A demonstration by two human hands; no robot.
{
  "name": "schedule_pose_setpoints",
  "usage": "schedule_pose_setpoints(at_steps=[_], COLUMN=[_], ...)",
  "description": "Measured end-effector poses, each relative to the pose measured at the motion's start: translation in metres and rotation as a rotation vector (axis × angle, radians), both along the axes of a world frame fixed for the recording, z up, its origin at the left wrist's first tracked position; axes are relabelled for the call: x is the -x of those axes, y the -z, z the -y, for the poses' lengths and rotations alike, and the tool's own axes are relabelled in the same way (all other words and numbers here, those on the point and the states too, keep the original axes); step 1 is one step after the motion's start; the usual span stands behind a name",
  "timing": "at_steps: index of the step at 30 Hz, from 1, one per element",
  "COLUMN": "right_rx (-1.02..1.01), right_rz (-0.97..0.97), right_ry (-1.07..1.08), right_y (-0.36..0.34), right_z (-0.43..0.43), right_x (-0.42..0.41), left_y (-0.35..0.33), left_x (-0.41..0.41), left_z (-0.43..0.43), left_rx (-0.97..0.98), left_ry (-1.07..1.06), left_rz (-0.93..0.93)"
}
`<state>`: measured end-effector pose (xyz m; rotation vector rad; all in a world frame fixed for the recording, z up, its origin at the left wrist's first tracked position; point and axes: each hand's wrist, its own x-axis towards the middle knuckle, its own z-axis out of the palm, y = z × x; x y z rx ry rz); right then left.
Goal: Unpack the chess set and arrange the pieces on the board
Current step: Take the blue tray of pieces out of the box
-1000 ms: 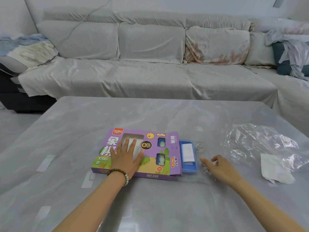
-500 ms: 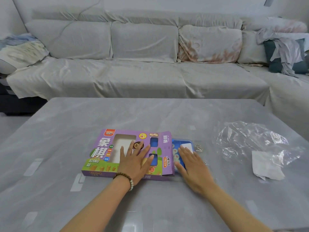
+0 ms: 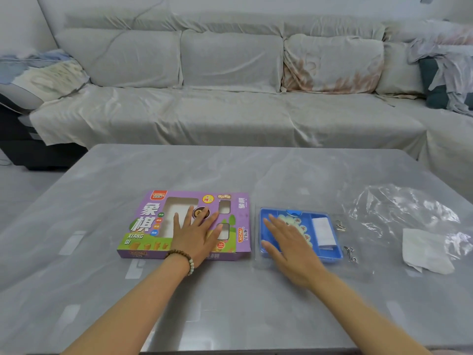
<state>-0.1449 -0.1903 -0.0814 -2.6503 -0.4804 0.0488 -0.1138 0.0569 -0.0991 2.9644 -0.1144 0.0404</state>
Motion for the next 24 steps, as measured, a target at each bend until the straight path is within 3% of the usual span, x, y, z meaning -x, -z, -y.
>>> schedule_pose_setpoints(at_steps=[5, 8, 10, 13, 18, 22, 24], right_rx=[-0.123, -0.003, -0.026, -0.283, -0.781, -0.946, -0.927], right_rz=[-0.080, -0.116, -0.138, -0.245, -0.376, -0.263, -0.185], right_ry=[-0.046, -0.036, 0.010, 0.139, 0.314, 0.349, 0.315], right_y=[-0.008, 0.004, 0.019, 0.024, 0.005, -0.031, -0.053], right_z=[-0.076, -0.106, -0.121, -0.139, -0.137, -0.097, -0.073], right_x=[-0.015, -0.027, -0.038, -0.046, -0.062, -0.087, -0.100], left_y=[-0.005, -0.011, -0.015, -0.010, -0.022, -0.045, -0.055], left_x=[0.003, 0.007, 0.010, 0.011, 0.013, -0.004, -0.023], left_z=[-0.038, -0.080, -0.111, -0.142, -0.141, -0.112, -0.086], left_rx=[-0.005, -0.005, 0.014, 0.305, 0.676, 0.954, 1.179], left_ry=[-0.070, -0.344, -0.588, -0.767, -0.666, -0.480, -0.466], left_rz=[0.009, 0.021, -0.071, -0.119, 0.123, 0.332, 0.297])
